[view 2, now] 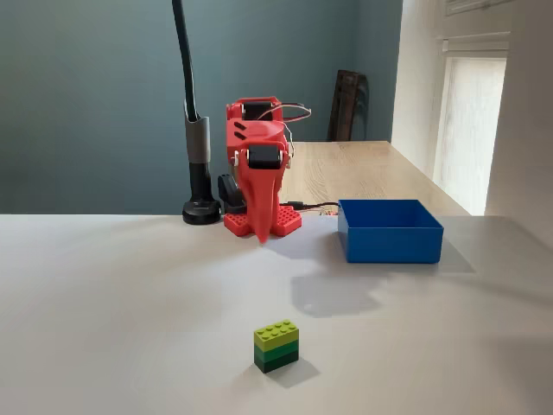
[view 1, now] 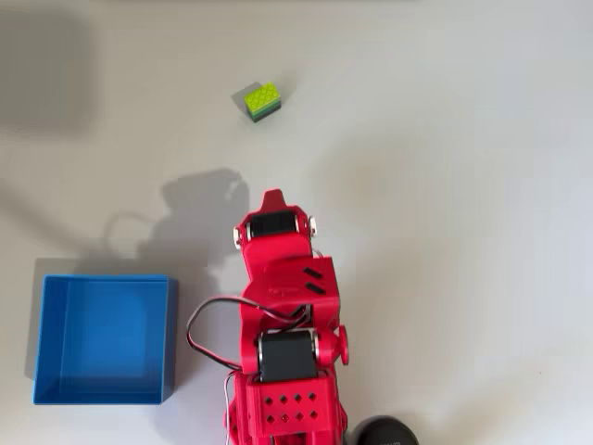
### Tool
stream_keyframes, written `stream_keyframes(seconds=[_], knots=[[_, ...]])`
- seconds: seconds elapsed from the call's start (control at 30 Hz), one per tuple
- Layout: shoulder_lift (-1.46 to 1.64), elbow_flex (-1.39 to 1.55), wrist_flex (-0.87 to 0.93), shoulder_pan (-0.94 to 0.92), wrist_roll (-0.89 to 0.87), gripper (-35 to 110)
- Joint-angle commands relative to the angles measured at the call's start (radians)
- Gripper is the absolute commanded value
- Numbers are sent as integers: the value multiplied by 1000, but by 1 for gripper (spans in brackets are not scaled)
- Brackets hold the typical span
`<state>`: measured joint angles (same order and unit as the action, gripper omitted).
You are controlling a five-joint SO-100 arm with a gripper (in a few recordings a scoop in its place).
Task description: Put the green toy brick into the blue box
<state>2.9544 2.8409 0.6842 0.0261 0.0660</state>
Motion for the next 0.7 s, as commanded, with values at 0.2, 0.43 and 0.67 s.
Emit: stream_keyframes(seconds=[0.2, 0.43, 0.67], knots=[[-469, -532, 54, -29, 166, 0], [-796, -864, 275, -66, 313, 21], [-1071, -1042, 393, -95, 482, 35]])
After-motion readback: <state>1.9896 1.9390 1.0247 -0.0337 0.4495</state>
